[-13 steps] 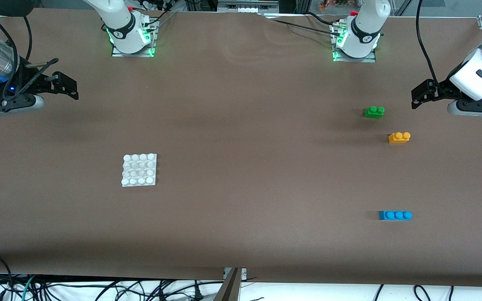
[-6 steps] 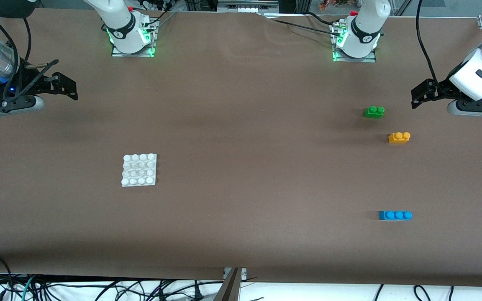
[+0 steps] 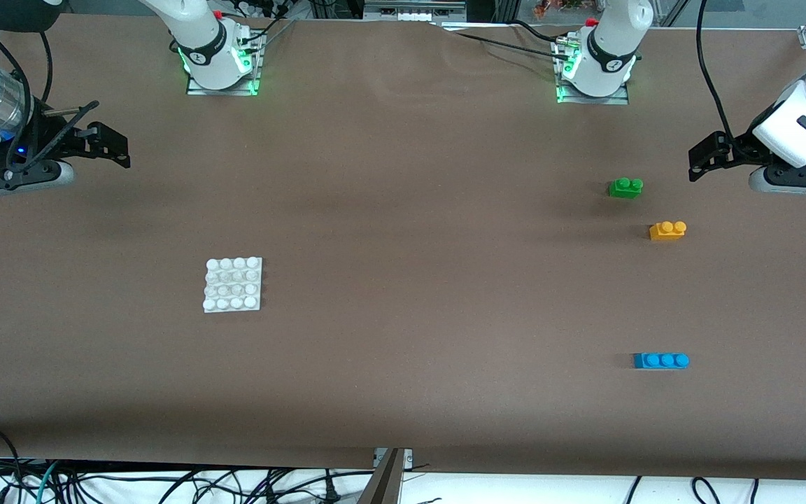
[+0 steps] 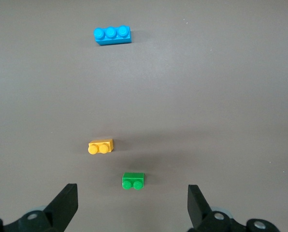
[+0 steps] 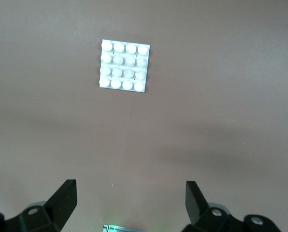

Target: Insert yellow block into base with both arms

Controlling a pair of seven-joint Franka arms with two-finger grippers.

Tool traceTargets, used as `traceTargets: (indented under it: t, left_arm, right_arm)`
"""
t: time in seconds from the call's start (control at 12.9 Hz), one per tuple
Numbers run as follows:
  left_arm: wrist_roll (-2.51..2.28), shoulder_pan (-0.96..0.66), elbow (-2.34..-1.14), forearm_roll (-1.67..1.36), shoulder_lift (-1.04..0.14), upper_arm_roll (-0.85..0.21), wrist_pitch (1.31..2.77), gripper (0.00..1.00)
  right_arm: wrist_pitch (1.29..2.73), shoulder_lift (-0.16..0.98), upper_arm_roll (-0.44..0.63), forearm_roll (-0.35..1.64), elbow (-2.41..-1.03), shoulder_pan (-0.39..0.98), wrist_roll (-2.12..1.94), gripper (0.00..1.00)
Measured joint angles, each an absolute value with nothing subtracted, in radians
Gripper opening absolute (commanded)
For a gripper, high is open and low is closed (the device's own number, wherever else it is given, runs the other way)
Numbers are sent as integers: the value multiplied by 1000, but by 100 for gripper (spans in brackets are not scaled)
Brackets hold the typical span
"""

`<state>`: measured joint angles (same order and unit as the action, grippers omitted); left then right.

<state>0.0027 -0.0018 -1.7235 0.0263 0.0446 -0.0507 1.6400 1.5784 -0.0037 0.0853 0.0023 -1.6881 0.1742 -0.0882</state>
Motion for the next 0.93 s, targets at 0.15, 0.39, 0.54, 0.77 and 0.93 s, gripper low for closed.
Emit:
traceTargets:
  t: [0.15, 0.39, 0.54, 0.77, 0.93]
  left_arm:
    - [3, -1, -1723, 26, 45, -50, 1636, 100]
    - [3, -1, -1717, 26, 45, -50, 1629, 100]
    - [3, -1, -1716, 26, 44, -50, 1628, 100]
    - [3, -1, -1716, 26, 43, -50, 1627, 100]
    - [3, -1, -1716, 26, 43, -51, 1627, 100]
  right_arm:
    - [1578, -3, 85, 2, -1688, 174, -88, 99]
    - [1577, 1, 85, 2, -1689, 173, -88, 99]
    - [1577, 5, 85, 2, -1690, 173, -88, 99]
    - [1577, 8, 85, 2, -1693, 172, -88, 99]
    - [1577, 8, 85, 2, -1694, 172, -88, 99]
